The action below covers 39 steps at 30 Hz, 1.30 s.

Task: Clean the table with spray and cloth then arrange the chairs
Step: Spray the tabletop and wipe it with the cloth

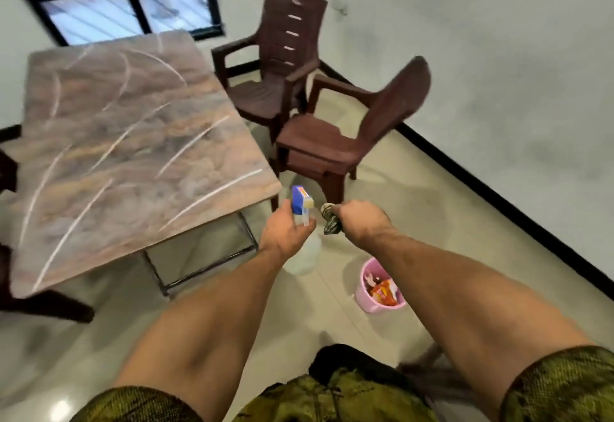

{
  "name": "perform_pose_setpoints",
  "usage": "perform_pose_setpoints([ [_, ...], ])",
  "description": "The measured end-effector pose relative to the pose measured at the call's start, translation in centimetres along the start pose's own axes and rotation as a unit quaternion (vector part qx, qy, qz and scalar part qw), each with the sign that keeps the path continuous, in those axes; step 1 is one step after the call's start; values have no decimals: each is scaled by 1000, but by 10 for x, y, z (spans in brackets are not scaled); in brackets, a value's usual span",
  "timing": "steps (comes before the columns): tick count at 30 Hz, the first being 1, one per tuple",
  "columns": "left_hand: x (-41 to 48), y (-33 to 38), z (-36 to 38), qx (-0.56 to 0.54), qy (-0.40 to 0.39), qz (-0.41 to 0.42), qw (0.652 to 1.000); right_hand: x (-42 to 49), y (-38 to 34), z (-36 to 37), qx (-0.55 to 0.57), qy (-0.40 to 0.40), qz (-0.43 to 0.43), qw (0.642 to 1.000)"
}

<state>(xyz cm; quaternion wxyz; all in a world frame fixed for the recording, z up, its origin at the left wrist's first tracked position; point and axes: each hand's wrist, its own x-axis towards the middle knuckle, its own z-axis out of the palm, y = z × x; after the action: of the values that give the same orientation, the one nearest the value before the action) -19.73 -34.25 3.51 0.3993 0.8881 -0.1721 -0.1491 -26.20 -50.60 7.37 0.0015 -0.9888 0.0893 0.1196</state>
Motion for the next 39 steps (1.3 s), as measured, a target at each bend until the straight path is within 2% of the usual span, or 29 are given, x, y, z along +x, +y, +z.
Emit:
perform_pose_setpoints([
  [7, 43, -58, -77, -46, 70, -74, 994, 102, -75, -14, 15, -6, -67, 998],
  [12, 96, -96, -116, -48, 68, -127, 988, 182, -102, -14, 35, -24, -67, 997],
  [16, 153, -109, -146, -59, 37, -163, 984, 248, -117, -22, 59, -52, -74, 994],
  [20, 209, -125, -177, -69, 44, -144, 986, 322, -128, -34, 85, -53, -53, 994],
  [22, 225, -132, -186, -101, 67, -158, 980, 350, -132, -41, 98, -51, -38, 993],
  [24, 246, -140, -191, -135, 83, -207, 965, 384, -136, -46, 115, -52, -23, 992],
  [27, 274, -147, -190, -164, 65, -262, 949, 419, -137, -52, 125, -48, -7, 991],
  [30, 302, -150, -194, -219, 24, -266, 939, 452, -138, -56, 140, -49, 8, 989],
  [33, 326, -153, -198, -262, 30, -258, 929, 482, -137, -57, 149, -54, 21, 987],
  [36, 345, -161, -197, -226, 55, -251, 940, 507, -137, -60, 156, -48, 34, 986],
  [39, 363, -166, -193, -145, 25, -248, 958, 536, -143, -62, 180, -18, 47, 982],
])
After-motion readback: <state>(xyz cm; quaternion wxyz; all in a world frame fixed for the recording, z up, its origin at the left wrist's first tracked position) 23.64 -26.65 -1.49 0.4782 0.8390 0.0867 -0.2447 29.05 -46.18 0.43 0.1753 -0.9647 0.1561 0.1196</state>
